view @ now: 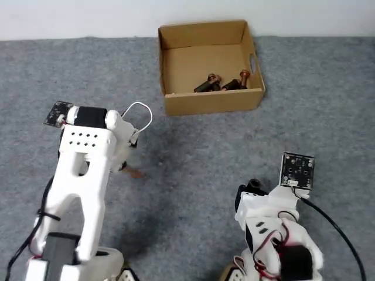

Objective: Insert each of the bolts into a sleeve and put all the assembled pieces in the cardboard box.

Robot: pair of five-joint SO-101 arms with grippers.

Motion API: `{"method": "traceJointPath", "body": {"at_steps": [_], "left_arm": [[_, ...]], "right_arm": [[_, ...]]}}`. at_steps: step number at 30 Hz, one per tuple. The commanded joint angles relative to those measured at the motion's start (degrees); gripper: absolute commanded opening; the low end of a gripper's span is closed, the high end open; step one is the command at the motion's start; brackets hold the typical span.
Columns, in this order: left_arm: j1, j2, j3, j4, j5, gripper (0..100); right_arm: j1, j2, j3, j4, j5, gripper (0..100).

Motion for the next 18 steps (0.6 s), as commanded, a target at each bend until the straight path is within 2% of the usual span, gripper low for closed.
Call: {"method": "traceJointPath", "body": {"at_steps": [1, 4, 9, 15, 18], "left_arm": [[0.09, -2.37, -2.33, -0.70, -5.89, 30], [-0.35, -2.37, -2.33, 0.44, -13.80, 30], [-1.49, -2.20, -2.33, 3.16, -37.63, 30], [-5.54, -1.93, -2.42, 2.90, -75.78, 30], [-6.86, -1.85, -2.15, 1.14, -97.05, 30]], "right_arm": [[0.22, -0.22, -0.26, -1.10, 0.62, 0.8], [0.22, -0.22, -0.26, -1.10, 0.62, 0.8], [0.22, -0.22, -0.26, -1.10, 0.62, 0.8], [0.31, -0.22, -0.18, -1.10, 0.62, 0.8], [0.31, 0.04, 0.26, -1.19, 0.79, 0.8]]}}
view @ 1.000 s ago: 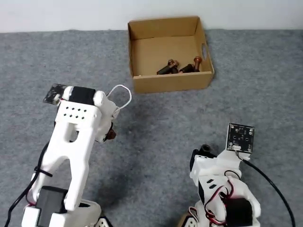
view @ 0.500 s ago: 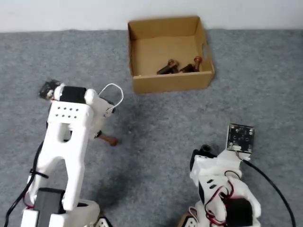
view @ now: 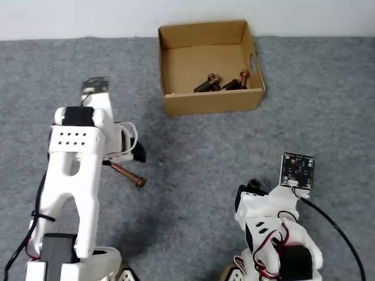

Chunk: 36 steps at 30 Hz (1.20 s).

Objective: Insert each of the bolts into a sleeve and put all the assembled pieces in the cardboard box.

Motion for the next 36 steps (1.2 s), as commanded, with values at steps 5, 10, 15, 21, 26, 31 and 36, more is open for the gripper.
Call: {"method": "traceJointPath", "body": {"at_steps": [5, 10, 15, 21, 26, 31, 36], "left_arm": [[-2.46, -1.76, -2.07, -8.79, -50.73, 30], [-1.76, -0.88, -0.22, -14.86, -62.07, 30], [-1.23, 4.92, 5.14, -17.23, -72.53, 30], [-0.70, 10.99, 5.05, -17.58, -75.96, 30], [1.41, 16.44, 4.97, -20.66, -76.66, 30], [3.78, 20.48, 4.97, -25.32, -74.46, 30], [5.71, 23.91, 4.97, -28.22, -73.05, 25]], "right_arm": [[0.31, 0.31, 0.00, -1.19, 0.88, 0.8], [0.31, 0.31, 0.09, -1.19, 0.88, 0.8], [0.40, 0.31, 0.09, -1.19, 0.88, 0.8], [3.91, 0.31, 0.18, -1.19, 0.97, 0.8], [4.00, 0.31, 0.18, -1.19, 0.88, 0.8], [4.09, 0.31, 0.18, -1.19, 0.88, 0.8], [4.00, 0.31, 0.18, -1.19, 0.79, 0.8]]}}
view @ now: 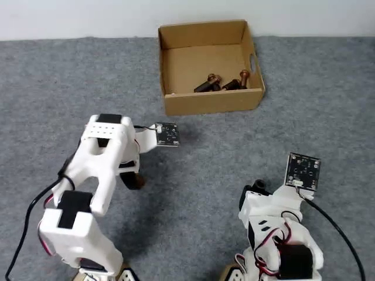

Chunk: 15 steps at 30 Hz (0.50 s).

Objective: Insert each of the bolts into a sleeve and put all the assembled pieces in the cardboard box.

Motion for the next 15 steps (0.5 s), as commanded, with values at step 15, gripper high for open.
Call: {"method": "traceJointPath", "body": {"at_steps": [15], "left_arm": [[1.23, 3.16, -1.27, -0.35, 5.89, 2]], "right_arm": [[0.22, -0.22, -0.26, -1.19, 0.35, 0.8]]}}
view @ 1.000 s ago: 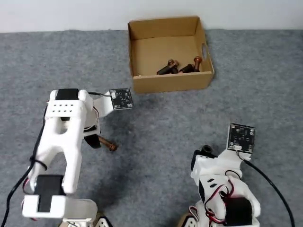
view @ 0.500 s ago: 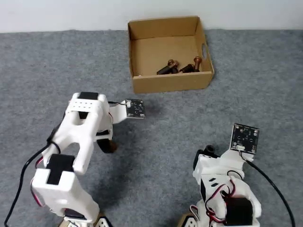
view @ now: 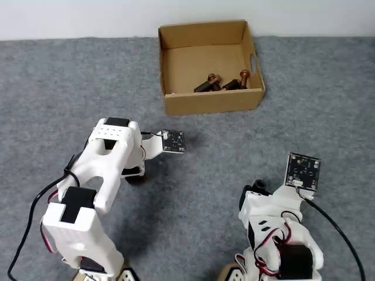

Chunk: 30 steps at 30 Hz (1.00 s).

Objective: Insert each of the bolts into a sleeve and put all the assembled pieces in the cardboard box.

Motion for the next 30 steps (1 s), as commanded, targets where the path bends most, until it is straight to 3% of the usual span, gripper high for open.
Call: {"method": "traceJointPath", "body": {"at_steps": [1, 5, 11, 18, 24, 30], "left_arm": [[0.00, -0.44, -1.45, -1.32, 6.51, 1], [0.00, -1.14, -1.45, -0.70, 10.73, 1], [4.13, -12.04, -1.19, 9.58, 16.88, 1], [11.60, -27.34, -1.10, 19.43, 31.30, 1], [15.65, -37.27, -1.36, 21.54, 53.10, 1], [15.91, -47.82, -0.92, 21.45, 58.55, 1]], "right_arm": [[0.22, -0.13, -0.26, -1.19, 0.35, 0.8], [0.13, -0.22, -0.26, -1.19, 0.35, 0.8], [0.13, -0.22, -0.35, -1.19, 0.35, 0.8], [0.13, -0.48, -0.62, -1.01, 0.35, 0.8], [-0.04, -8.04, -0.79, -1.10, 0.70, 0.8], [-4.00, -7.87, -2.46, -0.66, 0.70, 0.8]]}}
